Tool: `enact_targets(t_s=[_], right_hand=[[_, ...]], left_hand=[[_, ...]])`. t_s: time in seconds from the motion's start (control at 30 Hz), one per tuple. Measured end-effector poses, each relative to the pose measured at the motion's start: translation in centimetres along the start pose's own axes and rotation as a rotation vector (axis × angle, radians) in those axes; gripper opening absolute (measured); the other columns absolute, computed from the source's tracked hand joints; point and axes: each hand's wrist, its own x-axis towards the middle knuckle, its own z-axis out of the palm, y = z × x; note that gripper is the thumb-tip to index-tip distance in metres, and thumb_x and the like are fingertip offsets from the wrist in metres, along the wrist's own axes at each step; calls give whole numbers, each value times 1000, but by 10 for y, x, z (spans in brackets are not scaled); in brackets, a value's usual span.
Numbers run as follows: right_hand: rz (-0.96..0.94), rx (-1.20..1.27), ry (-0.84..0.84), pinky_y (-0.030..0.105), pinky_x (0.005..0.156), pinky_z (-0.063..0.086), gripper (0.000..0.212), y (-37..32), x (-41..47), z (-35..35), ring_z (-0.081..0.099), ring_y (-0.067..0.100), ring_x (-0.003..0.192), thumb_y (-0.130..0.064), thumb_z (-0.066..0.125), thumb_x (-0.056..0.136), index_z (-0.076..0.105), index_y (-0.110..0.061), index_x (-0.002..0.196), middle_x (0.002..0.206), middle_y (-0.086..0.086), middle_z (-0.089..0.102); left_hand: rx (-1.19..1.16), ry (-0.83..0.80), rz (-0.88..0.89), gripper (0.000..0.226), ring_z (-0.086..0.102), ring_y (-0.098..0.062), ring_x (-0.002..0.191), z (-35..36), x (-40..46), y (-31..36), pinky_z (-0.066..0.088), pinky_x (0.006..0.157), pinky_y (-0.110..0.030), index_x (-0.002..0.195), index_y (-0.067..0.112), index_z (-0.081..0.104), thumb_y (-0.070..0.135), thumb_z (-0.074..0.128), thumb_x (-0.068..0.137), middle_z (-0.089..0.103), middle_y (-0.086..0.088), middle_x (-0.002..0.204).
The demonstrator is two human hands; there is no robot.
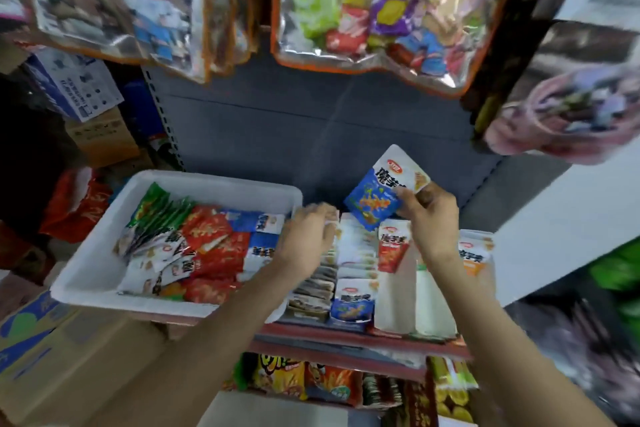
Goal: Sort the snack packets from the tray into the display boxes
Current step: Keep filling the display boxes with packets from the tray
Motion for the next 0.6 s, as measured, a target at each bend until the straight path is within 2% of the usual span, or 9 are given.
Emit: enact_targets(t_s=[0.07,0.1,0.17,0.2,0.3,0.33,0.4,0.5,0.6], right_hand=[[20,12,-17,63,63,49,38,9,5,-17,58,40,59,-43,65,75,46,-20,51,45,-7,39],[35,15,-40,61,64,51,36,13,5,-23,60,37,60,-34,66,80,48,-23,50,43,-9,42],[62,13,-67,49,61,52,41,22,7,-29,58,21,57,-16,66,86,47,-22,50,43,-13,49],[73,19,-88,43,60,50,39,27,7,-31,56,14,57,-13,65,87,49,-22,53,45,-14,53],[125,95,-170,41,72,56,16,37,6,-30,67,17,73,-13,62,89,62,-18,74,73,-7,69],[134,113,-190,42,75,56,10,39,6,-31,69,19,78,-13,61,90,63,-15,81,82,0,71],[121,140,-215,41,75,57,5,41,6,-31,69,20,80,-12,60,91,63,-11,87,87,4,71],[114,160,-294,33,71,58,4,39,5,-30,69,11,77,-12,60,91,63,-12,88,84,-3,70],[153,133,-410,22,64,57,12,38,3,-27,67,3,67,-12,61,90,63,-19,81,76,-11,68]], left_hand=[[222,-132,123,35,46,-24,122,13,0,5,33,104,-37,124,13,58,18,41,94,58,-6,126],[349,-209,200,41,41,-21,128,18,0,7,25,109,-35,126,16,58,26,34,94,55,-2,130],[593,-370,305,53,29,-17,138,25,-2,12,5,115,-41,132,20,52,41,20,94,48,3,139],[689,-442,308,52,21,-15,142,27,-2,15,-4,115,-46,136,21,47,43,21,97,44,4,143],[797,-517,287,52,10,-14,145,30,0,22,-19,109,-53,139,19,43,46,22,100,42,2,145],[822,-528,301,55,12,-14,144,30,1,25,-21,108,-54,137,18,45,48,20,100,45,1,143],[822,-568,285,55,24,-14,140,28,2,30,-22,107,-53,127,18,55,49,19,99,52,0,135],[693,-553,251,49,41,-11,124,20,-1,34,-16,112,-48,109,22,64,49,26,98,57,4,119],[631,-536,259,49,40,-10,123,13,-13,32,-9,116,-41,123,24,58,54,30,96,54,5,122]])
